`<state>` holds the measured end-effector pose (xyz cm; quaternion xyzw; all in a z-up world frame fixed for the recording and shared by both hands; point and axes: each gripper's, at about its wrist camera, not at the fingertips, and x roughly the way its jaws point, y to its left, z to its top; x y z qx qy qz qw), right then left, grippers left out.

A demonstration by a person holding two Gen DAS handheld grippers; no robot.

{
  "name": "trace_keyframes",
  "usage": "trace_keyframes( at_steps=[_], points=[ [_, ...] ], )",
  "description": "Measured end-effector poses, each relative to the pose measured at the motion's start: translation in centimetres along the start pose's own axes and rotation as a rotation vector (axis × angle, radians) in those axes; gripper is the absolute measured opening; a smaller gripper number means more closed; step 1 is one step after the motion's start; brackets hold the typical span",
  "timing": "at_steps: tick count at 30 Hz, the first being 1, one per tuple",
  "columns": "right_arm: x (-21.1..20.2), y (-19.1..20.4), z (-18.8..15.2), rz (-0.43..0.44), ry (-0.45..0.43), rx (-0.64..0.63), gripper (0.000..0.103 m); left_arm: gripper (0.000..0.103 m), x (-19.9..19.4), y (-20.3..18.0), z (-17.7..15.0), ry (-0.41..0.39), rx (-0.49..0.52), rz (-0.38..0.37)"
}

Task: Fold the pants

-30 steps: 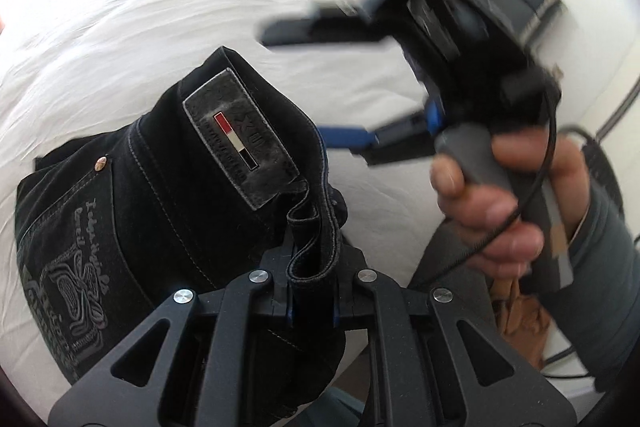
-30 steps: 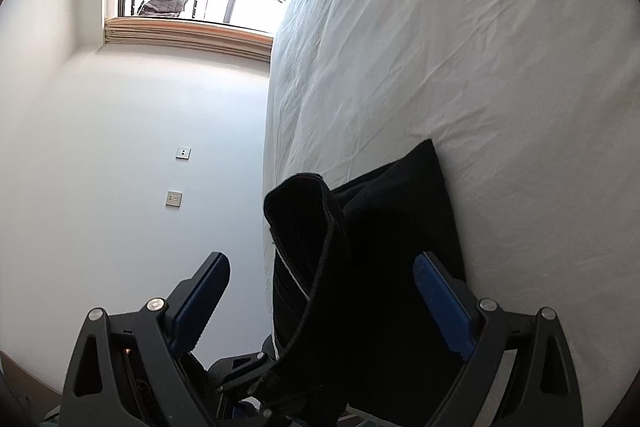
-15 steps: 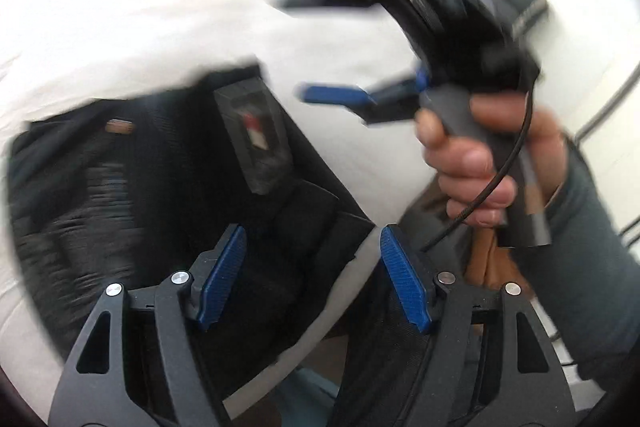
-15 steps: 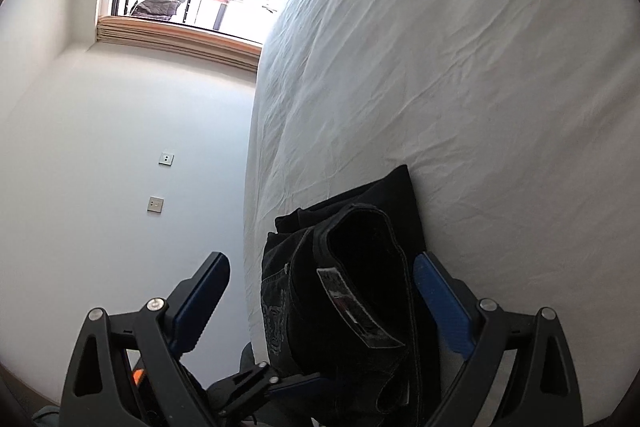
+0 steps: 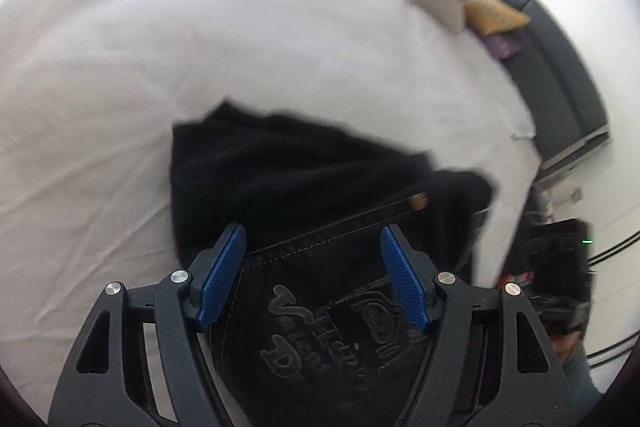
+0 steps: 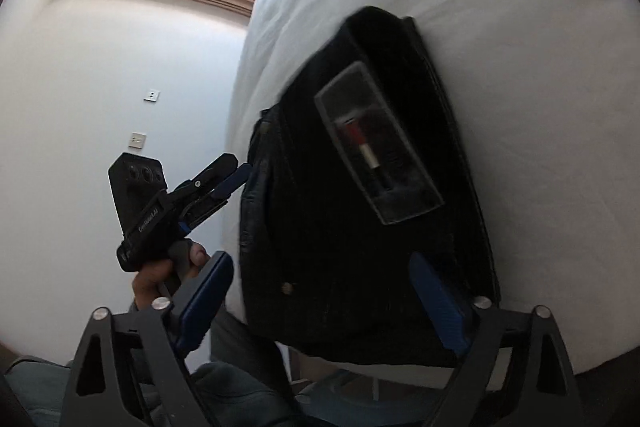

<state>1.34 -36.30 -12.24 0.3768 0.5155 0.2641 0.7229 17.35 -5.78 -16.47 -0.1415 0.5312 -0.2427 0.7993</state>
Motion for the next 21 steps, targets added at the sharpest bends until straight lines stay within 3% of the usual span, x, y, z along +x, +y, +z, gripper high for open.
trace_keyframes(
  at_steps=[2,4,6,8,10,13,15,18,21],
  points=[
    [-0.7,-0.7,0.1,0.016,-0.037,0.009,0.08,0.07,0.3,-0.2,-0.1,-0.024,0.019,0.022],
    [-1.2,0.1,0.7,-0.012,-0.019,0.023,0.081,0.07,0.5,-0.7,-0.4,-0.034,0.033,0.035],
    [-2.0,2.6,1.7,-0.031,-0.038,-0.056,0.083,0.07,-1.2,-1.5,-0.5,-0.072,0.051,0.026],
    [-2.3,4.8,3.0,0.035,-0.068,-0.108,0.089,0.071,-2.0,-1.9,-0.4,-0.107,0.058,0.033],
    [-1.9,6.5,4.8,0.062,-0.114,-0.147,0.099,0.071,-2.3,-1.9,-0.6,-0.087,0.066,0.055],
    [1.4,4.6,7.6,-0.067,-0.114,-0.101,0.1,0.071,-3.4,-1.5,-1.1,-0.092,0.061,0.066],
    [3.6,2.1,8.2,-0.191,-0.052,-0.023,0.084,0.071,-5.0,-1.2,-1.4,-0.12,0.042,0.067],
    [0.7,4.4,6.9,-0.123,-0.136,-0.098,0.084,0.073,-8.7,-0.1,-2.6,-0.209,0.01,0.099],
    [-3.1,4.8,5.7,-0.096,-0.215,-0.127,0.096,0.077,-9.7,1.3,-3.8,-0.187,-0.023,0.124]
  ],
)
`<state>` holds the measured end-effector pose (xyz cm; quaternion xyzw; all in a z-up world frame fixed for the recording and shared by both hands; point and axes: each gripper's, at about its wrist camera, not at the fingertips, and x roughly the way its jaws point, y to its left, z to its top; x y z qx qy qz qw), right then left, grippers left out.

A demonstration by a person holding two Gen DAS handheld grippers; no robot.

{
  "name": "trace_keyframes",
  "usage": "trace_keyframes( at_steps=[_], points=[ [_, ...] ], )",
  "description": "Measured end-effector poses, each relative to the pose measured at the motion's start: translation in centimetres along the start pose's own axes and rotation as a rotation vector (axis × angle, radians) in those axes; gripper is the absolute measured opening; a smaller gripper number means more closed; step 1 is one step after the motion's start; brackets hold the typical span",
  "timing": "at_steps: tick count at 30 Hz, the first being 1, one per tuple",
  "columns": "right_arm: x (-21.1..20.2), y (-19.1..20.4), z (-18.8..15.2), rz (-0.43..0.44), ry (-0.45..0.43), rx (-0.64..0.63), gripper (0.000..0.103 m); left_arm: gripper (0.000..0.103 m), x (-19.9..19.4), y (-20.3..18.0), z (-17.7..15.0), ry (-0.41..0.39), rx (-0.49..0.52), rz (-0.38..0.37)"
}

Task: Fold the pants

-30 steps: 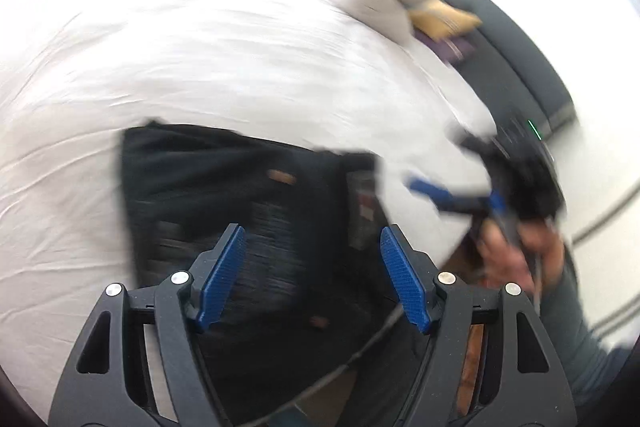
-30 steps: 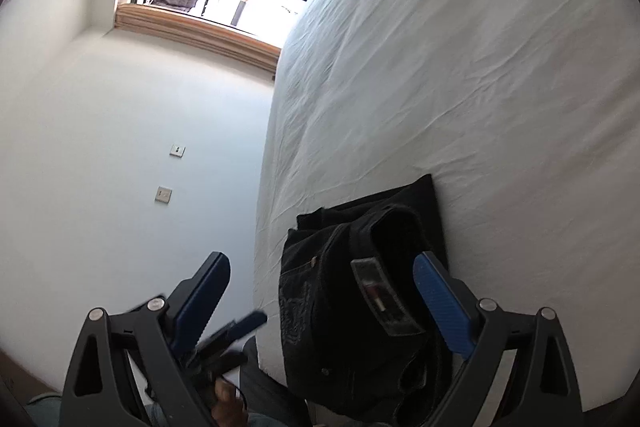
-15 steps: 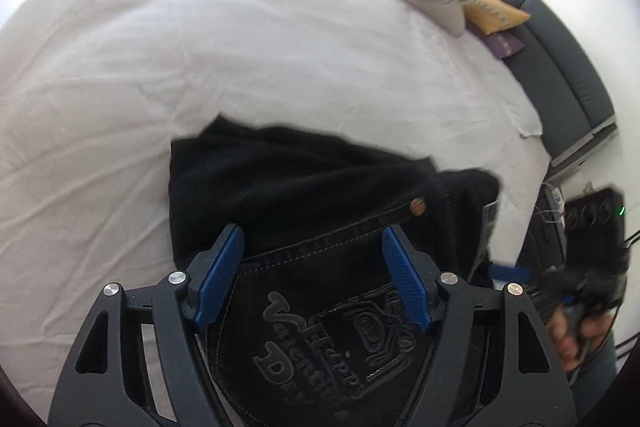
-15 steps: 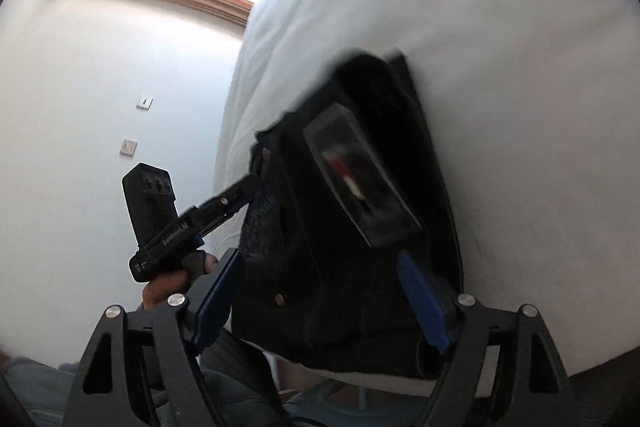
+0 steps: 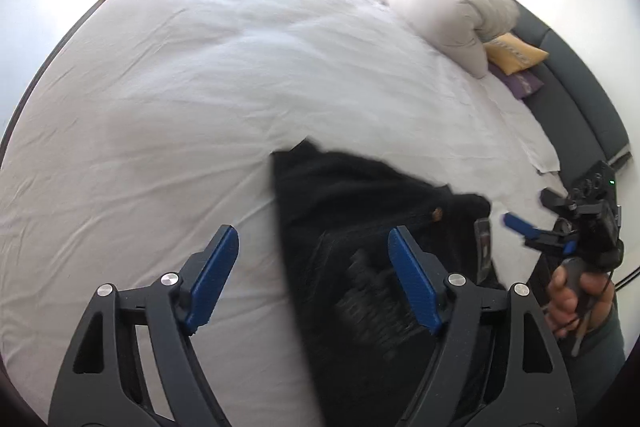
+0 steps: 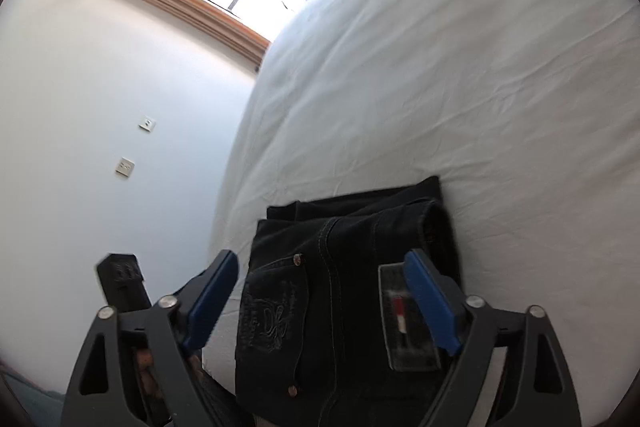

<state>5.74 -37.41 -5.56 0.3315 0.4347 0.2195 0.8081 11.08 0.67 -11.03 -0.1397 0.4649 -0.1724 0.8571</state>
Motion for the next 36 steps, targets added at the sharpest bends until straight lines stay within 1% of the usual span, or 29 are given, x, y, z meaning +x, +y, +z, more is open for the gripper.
trace_keyframes(
  at_steps=[2,3,4,7,8,9,10,11,12,13,14,15,16,17,19,21,22,24,25,26,29,31,32,33,35,36],
  points=[
    [-1.1,-1.3,0.0,-0.048,-0.011,0.005,0.097,0.077,0.5,0.6,-0.8,0.039,-0.007,-0.005],
    [-0.8,-2.4,-0.2,-0.072,0.016,0.028,0.097,0.077,1.0,0.8,-1.2,0.061,-0.013,-0.012],
    [-0.3,-3.1,-0.4,-0.077,0.047,0.045,0.097,0.077,1.6,1.0,-1.6,0.09,-0.026,-0.027],
    [3.2,-5.3,-1.4,-0.154,0.171,0.066,0.098,0.077,4.0,0.9,-2.5,0.202,-0.057,-0.083],
    [4.2,-5.2,-1.8,-0.182,0.191,0.044,0.098,0.077,4.5,0.6,-2.6,0.221,-0.047,-0.09],
    [4.9,-4.7,-1.8,-0.194,0.186,0.016,0.098,0.077,4.8,0.1,-2.7,0.224,-0.024,-0.09],
    [5.3,-4.1,-1.7,-0.183,0.194,-0.001,0.095,0.076,5.1,-0.3,-2.7,0.226,-0.014,-0.1],
    [6.1,-3.4,-1.6,-0.158,0.217,-0.011,0.091,0.076,5.6,-0.5,-2.7,0.237,-0.015,-0.114],
    [6.4,-3.2,-1.9,-0.152,0.239,-0.021,0.085,0.074,6.1,-0.7,-2.6,0.25,-0.019,-0.119],
    [7.4,-2.5,-2.1,-0.192,0.271,-0.053,0.085,0.059,6.6,-1.1,-2.5,0.264,-0.019,-0.127],
    [7.8,-1.9,-2.2,-0.23,0.287,-0.089,0.085,0.052,7.0,-1.5,-2.3,0.275,-0.016,-0.121],
    [8.4,-1.3,-2.3,-0.261,0.301,-0.12,0.085,0.048,6.9,-1.7,-2.3,0.279,-0.013,-0.107],
    [8.4,-1.3,-2.3,-0.276,0.305,-0.123,0.081,0.037,6.9,-2.1,-2.2,0.278,0.0,-0.096],
    [8.5,-1.0,-2.3,-0.298,0.308,-0.122,0.077,0.028,6.8,-2.4,-2.2,0.272,0.016,-0.086],
    [8.5,-0.4,-2.2,-0.345,0.307,-0.144,0.057,0.021,6.7,-2.7,-2.0,0.266,0.029,-0.078],
    [8.3,0.7,-2.2,-0.413,0.3,-0.194,0.039,0.019,6.5,-2.7,-1.9,0.265,0.021,-0.089],
    [8.3,1.4,-2.2,-0.444,0.298,-0.227,0.033,0.017,6.2,-2.6,-1.6,0.263,0.009,-0.103],
    [8.4,2.6,-2.1,-0.492,0.287,-0.283,0.025,0.015,5.3,-2.4,-1.0,0.257,-0.007,-0.129],
    [8.4,3.4,-2.0,-0.499,0.278,-0.3,0.021,0.014,4.5,-2.3,-0.4,0.244,-0.013,-0.145],
    [7.8,3.9,-2.0,-0.493,0.267,-0.312,0.02,0.014,3.6,-2.3,0.3,0.228,-0.016,-0.157],
    [7.4,6.5,-0.4,-0.44,0.212,-0.351,0.018,0.014,0.6,-2.3,3.5,0.148,0.0,-0.152],
    [7.3,8.7,1.7,-0.407,0.161,-0.384,0.018,0.014,-1.3,-2.1,6.3,0.081,0.024,-0.145],
    [7.4,9.6,2.8,-0.399,0.14,-0.403,0.018,0.014,-2.2,-2.0,8.0,0.046,0.048,-0.128],
    [7.8,10.8,4.4,-0.381,0.112,-0.429,0.018,0.014,-2.6,-1.9,9.1,0.031,0.061,-0.115],
    [8.7,12.1,6.8,-0.361,0.089,-0.459,0.018,0.015,-2.9,-1.3,11.9,0.005,0.088,-0.08],
    [9.7,12.7,8.6,-0.346,0.076,-0.466,0.018,0.015,-2.6,-0.9,13.0,-0.005,0.092,-0.065]
  ],
)
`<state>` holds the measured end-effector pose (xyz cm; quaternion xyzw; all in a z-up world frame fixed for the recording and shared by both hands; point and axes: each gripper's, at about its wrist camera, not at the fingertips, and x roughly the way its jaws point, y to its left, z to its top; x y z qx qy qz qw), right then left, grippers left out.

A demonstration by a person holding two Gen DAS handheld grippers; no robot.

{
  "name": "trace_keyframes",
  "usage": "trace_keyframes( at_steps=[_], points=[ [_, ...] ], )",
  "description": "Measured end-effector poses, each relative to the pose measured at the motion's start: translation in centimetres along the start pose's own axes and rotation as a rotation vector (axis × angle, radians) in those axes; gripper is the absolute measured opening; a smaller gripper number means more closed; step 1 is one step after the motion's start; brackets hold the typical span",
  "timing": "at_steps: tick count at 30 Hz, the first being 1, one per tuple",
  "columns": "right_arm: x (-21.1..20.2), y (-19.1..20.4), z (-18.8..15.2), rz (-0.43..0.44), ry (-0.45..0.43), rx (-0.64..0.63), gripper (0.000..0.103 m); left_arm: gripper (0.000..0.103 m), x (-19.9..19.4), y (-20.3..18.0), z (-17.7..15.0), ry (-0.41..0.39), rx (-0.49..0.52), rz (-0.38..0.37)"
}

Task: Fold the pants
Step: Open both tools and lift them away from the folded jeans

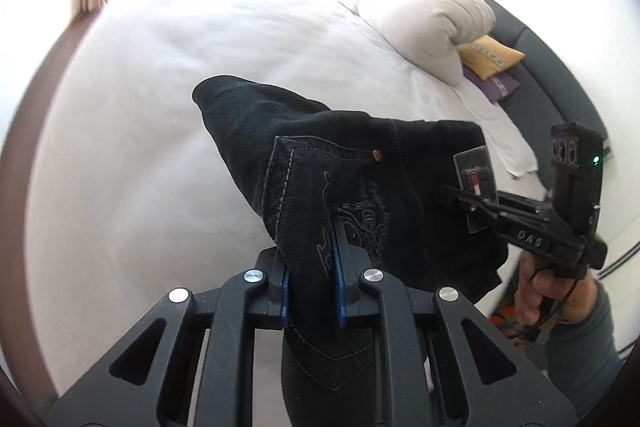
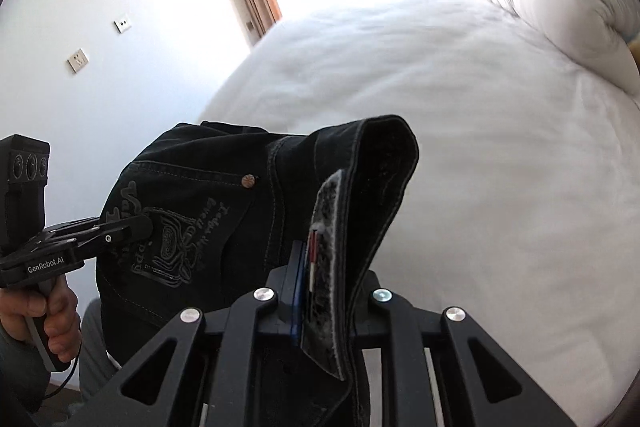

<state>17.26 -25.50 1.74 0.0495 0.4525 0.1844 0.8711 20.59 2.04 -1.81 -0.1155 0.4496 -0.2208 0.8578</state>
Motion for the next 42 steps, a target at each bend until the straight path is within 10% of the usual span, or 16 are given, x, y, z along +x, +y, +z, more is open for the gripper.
trace_keyframes(
  at_steps=[3,5,6,8,18,27,30,37,42],
  points=[
    [2.5,-0.9,3.7,0.012,-0.018,0.0,0.021,0.027,3.0,3.1,2.8,0.022,-0.018,0.055],
    [4.4,-2.3,4.7,-0.058,-0.042,-0.008,0.051,0.057,6.9,6.2,2.8,0.102,-0.024,0.215],
    [6.2,-2.5,5.0,-0.169,-0.041,-0.035,0.084,0.057,7.9,7.6,2.0,0.124,-0.056,0.302],
    [9.3,-4.5,3.6,-0.313,0.048,0.026,0.08,0.063,6.8,9.4,0.0,0.097,-0.108,0.298],
    [2.8,-4.6,-7.0,-0.204,-0.136,0.197,0.082,0.099,-4.9,6.8,-7.4,-0.192,-0.105,0.352],
    [-7.4,2.4,-6.2,-0.175,-0.405,0.089,0.096,0.103,-17.0,-7.3,-7.7,-0.529,0.144,0.641],
    [-11.8,5.1,-5.6,-0.141,-0.55,0.053,0.103,0.103,-20.8,-10.8,-8.5,-0.628,0.148,0.636],
    [-18.2,9.9,-5.5,-0.099,-0.69,-0.034,0.103,0.103,-21.5,-13.6,-7.8,-0.514,0.124,0.551],
    [-16.8,10.4,-5.7,-0.2,-0.569,-0.034,0.103,0.103,-17.2,-12.4,-7.1,-0.371,0.052,0.5]
  ],
)
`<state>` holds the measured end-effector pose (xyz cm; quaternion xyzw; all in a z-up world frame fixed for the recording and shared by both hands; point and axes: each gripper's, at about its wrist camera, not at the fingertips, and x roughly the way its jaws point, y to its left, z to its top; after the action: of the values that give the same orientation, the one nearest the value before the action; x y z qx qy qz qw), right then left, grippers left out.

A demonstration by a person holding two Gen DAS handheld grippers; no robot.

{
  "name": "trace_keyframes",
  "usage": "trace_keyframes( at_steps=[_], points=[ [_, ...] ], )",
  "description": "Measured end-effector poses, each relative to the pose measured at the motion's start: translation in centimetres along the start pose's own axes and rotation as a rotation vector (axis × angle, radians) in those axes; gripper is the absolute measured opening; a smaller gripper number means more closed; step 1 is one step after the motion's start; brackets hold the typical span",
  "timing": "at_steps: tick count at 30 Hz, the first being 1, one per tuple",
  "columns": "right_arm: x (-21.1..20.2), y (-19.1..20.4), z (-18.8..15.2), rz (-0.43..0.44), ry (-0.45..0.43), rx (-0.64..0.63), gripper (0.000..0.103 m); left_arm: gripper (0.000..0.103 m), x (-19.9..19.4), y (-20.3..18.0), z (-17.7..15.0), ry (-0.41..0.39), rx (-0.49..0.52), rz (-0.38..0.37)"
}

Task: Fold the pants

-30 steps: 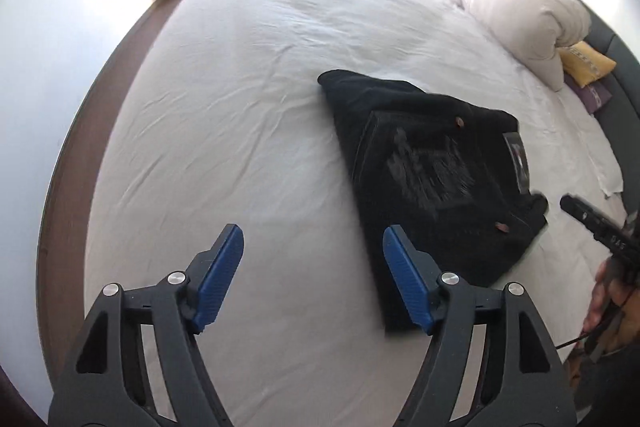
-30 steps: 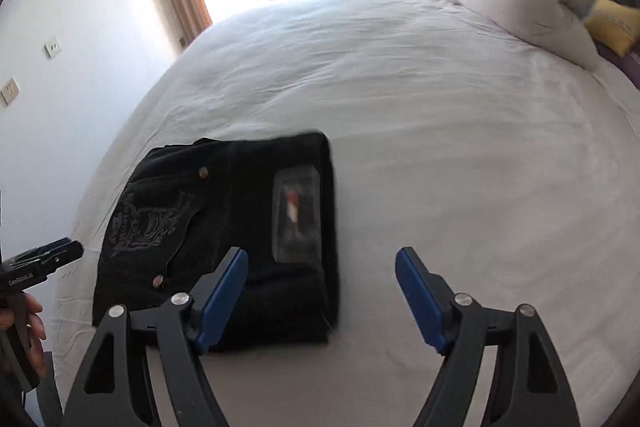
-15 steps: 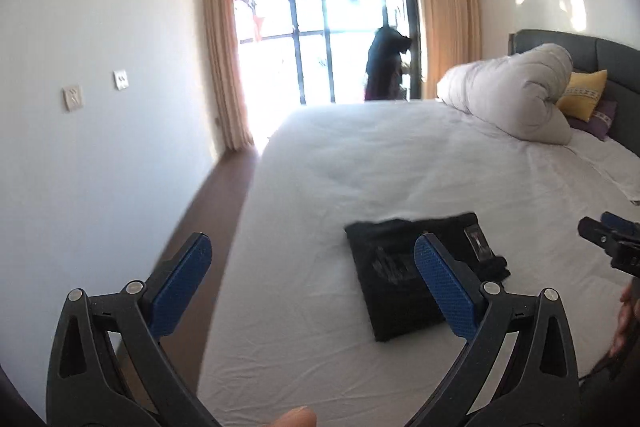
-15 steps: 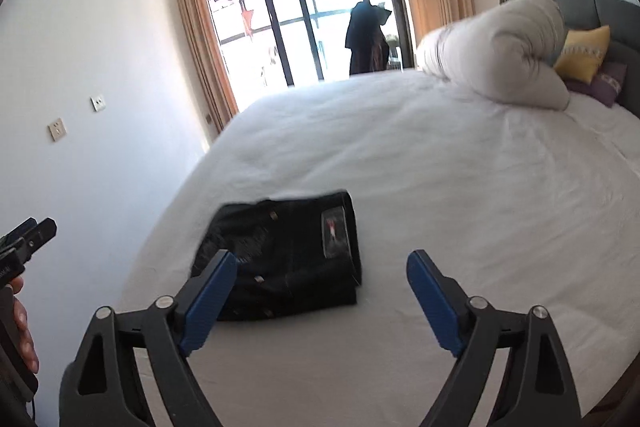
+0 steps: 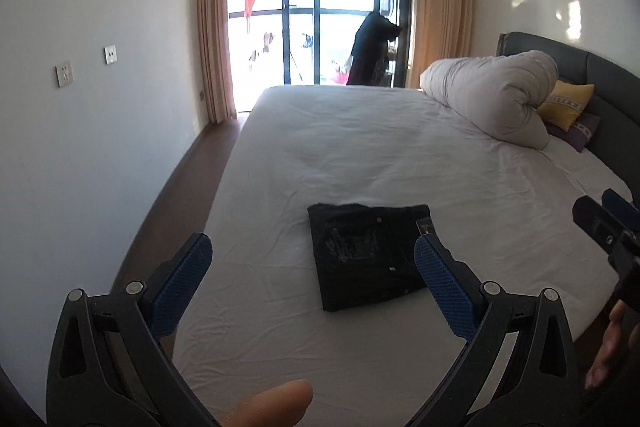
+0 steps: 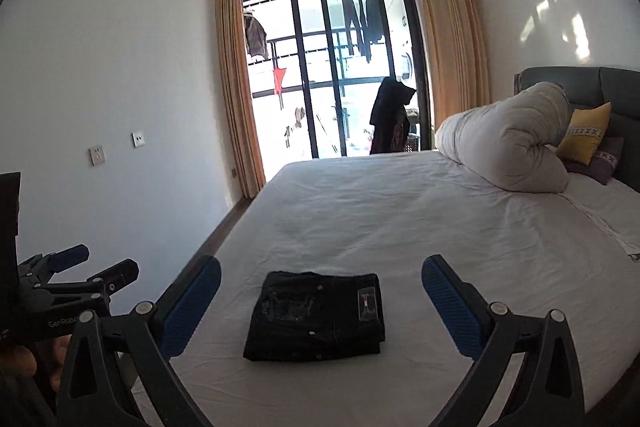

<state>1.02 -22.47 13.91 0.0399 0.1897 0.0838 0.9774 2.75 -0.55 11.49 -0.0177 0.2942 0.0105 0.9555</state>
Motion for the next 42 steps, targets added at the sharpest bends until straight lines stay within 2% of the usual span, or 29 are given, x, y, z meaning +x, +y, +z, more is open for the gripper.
trace_keyframes(
  at_steps=[3,6,12,20,42],
  points=[
    [1.9,-0.8,-2.0,-0.052,0.098,0.017,0.103,0.103,2.1,0.1,-0.8,0.053,-0.017,0.0],
    [3.1,-1.2,-3.4,-0.067,0.17,0.039,0.103,0.103,4.0,0.6,-1.4,0.1,-0.035,-0.009],
    [5.2,-1.3,-4.4,-0.081,0.257,0.046,0.103,0.103,8.5,0.1,-2.9,0.169,-0.038,-0.027],
    [6.2,-0.1,-4.3,-0.08,0.308,0.041,0.103,0.103,11.2,0.6,-4.0,0.214,-0.048,-0.024],
    [7.2,0.9,-4.4,-0.072,0.361,0.028,0.103,0.103,11.8,0.5,-4.7,0.245,-0.047,-0.031]
  ],
)
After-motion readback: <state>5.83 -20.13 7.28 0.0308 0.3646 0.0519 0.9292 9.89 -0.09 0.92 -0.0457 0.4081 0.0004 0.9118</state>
